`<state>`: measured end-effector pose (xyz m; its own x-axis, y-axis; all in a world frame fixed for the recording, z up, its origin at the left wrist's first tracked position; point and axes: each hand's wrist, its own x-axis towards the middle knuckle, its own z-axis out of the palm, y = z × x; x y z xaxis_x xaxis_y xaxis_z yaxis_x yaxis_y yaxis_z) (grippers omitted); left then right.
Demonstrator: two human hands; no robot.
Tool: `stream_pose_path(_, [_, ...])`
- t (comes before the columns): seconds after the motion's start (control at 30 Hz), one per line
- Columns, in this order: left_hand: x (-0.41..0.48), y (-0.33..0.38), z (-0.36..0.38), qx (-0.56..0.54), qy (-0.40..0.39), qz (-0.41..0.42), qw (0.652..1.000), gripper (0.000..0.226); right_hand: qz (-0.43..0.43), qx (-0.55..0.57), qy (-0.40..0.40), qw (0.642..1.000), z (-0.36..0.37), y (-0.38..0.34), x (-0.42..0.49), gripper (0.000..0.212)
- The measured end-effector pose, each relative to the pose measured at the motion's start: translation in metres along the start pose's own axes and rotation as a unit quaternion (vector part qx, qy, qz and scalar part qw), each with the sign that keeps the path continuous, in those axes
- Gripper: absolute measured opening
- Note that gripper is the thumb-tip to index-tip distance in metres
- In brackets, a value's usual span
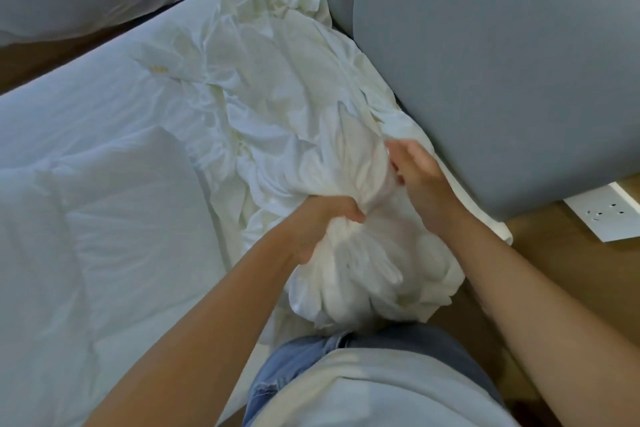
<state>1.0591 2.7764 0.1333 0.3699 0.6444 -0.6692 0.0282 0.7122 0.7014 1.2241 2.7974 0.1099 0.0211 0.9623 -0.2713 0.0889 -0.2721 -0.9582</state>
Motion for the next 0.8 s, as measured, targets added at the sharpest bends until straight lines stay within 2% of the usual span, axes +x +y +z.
stream_pose_path(0.07, [0.002, 0.005, -0.004, -0.026, -0.010, 0.003, 1.000, 0.006, 0.053, -0.019, -0.068, 0.996, -0.009, 0.016, -0.017, 0.029])
stream_pose_path(0.1, [0.002, 0.005, -0.003, -0.016, -0.015, -0.005, 1.000, 0.005, 0.064, -0.025, -0.079, 0.994, -0.009, 0.022, -0.023, 0.022])
stream_pose_path(0.17, [0.004, 0.003, 0.000, -0.020, -0.050, -0.026, 0.998, 0.014, 0.063, -0.021, -0.028, 0.997, -0.007, 0.024, -0.026, 0.009])
stream_pose_path(0.23, [0.005, 0.002, 0.002, -0.047, -0.081, -0.043, 0.995, 0.025, 0.066, 0.002, 0.049, 0.997, -0.009, 0.022, -0.028, 0.026])
stream_pose_path(0.3, [0.008, 0.001, 0.002, -0.053, -0.077, -0.038, 0.995, 0.026, 0.063, -0.003, 0.068, 0.996, -0.010, 0.024, -0.035, 0.031])
stream_pose_path(0.4, [0.011, 0.003, 0.004, -0.071, -0.091, -0.032, 0.993, 0.029, 0.065, -0.026, -0.021, 0.997, -0.006, 0.032, -0.048, 0.012])
stream_pose_path(0.47, [0.011, 0.003, 0.007, -0.070, -0.104, -0.041, 0.991, 0.040, 0.078, -0.015, -0.075, 0.994, -0.003, 0.033, -0.050, 0.004])
stream_pose_path(0.53, [0.010, 0.002, 0.007, -0.058, -0.094, -0.057, 0.992, 0.042, 0.064, -0.017, -0.090, 0.994, -0.002, 0.033, -0.051, 0.016])
stream_pose_path(0.6, [0.009, 0.000, 0.007, -0.048, -0.072, -0.061, 0.994, 0.030, 0.050, -0.039, -0.076, 0.995, -0.001, 0.035, -0.051, 0.019])
stream_pose_path(0.7, [0.011, -0.001, 0.011, -0.046, -0.036, -0.054, 0.997, 0.036, 0.018, -0.062, 0.007, 0.998, 0.002, 0.033, -0.055, 0.017])
stream_pose_path(0.8, [0.012, 0.000, 0.019, 0.038, -0.029, -0.050, 0.998, 0.042, -0.100, -0.091, 0.096, 0.986, -0.002, 0.016, -0.058, 0.015])
